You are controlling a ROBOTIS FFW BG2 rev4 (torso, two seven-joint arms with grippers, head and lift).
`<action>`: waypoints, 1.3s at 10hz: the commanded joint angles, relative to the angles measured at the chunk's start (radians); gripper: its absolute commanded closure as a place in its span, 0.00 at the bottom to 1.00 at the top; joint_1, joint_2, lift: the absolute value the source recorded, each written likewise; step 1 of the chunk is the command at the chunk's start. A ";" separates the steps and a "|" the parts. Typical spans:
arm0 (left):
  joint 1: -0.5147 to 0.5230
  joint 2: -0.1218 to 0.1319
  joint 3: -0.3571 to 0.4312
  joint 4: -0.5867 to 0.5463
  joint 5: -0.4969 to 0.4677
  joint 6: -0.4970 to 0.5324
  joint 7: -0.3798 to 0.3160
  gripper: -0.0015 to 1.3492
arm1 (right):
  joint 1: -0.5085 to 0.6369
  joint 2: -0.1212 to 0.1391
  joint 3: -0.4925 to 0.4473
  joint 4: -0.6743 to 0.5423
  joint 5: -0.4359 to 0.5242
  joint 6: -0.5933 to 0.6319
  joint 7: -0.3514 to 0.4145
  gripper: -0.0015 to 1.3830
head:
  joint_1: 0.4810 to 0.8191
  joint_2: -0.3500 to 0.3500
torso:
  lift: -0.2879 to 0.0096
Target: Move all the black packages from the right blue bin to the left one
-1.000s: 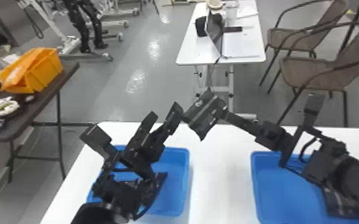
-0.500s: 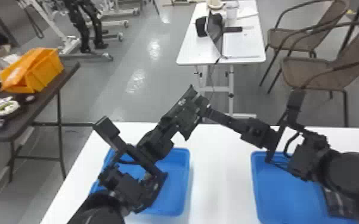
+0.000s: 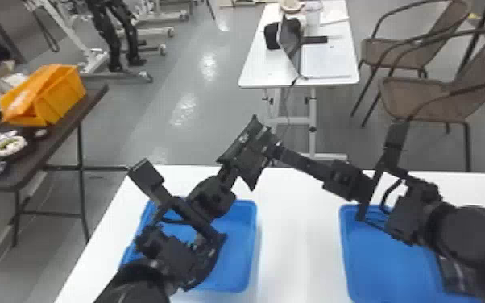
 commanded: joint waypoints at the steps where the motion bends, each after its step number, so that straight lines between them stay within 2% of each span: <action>1: 0.012 -0.007 0.001 0.000 -0.006 -0.042 0.004 0.90 | 0.001 -0.001 0.000 0.007 -0.001 -0.003 0.000 0.87 | 0.63 0.79 | 0.83; 2: 0.015 -0.007 -0.001 0.000 -0.016 -0.061 0.007 0.90 | 0.003 -0.001 -0.002 0.008 0.009 -0.003 0.000 0.65 | 0.63 0.80 | 0.83; 3: 0.018 -0.007 0.007 -0.009 -0.061 -0.074 0.010 0.90 | 0.009 -0.001 -0.009 0.000 0.035 -0.006 0.001 0.29 | 0.63 0.81 | 0.83; 4: 0.022 -0.007 0.022 -0.020 -0.139 -0.107 0.021 0.90 | 0.023 -0.001 -0.037 -0.024 0.108 -0.020 0.011 0.07 | 0.63 0.81 | 0.83; 6: 0.062 -0.017 0.068 -0.032 -0.392 -0.224 0.061 0.90 | 0.095 -0.001 -0.126 -0.158 0.389 -0.034 0.011 0.08 | 0.63 0.82 | 0.83; 7: 0.094 -0.033 0.085 -0.032 -0.562 -0.298 0.099 0.90 | 0.152 0.003 -0.166 -0.207 0.469 -0.060 0.006 0.08 | 0.63 0.83 | 0.83; 9: 0.154 -0.041 0.125 -0.022 -0.754 -0.342 0.118 0.90 | 0.296 0.028 -0.230 -0.325 0.648 -0.127 -0.061 0.09 | 0.63 0.83 | 0.83; 10: 0.186 -0.041 0.139 -0.002 -0.834 -0.358 0.118 0.90 | 0.365 0.040 -0.245 -0.369 0.742 -0.200 -0.104 0.09 | 0.63 0.82 | 0.83; 11: 0.219 -0.041 0.137 0.017 -0.868 -0.354 0.121 0.90 | 0.425 0.051 -0.253 -0.398 0.848 -0.276 -0.138 0.09 | 0.63 0.80 | 0.83; 13: 0.269 -0.041 0.101 0.024 -0.960 -0.381 0.211 0.90 | 0.505 0.059 -0.262 -0.417 0.901 -0.368 -0.198 0.09 | 0.63 0.76 | 0.83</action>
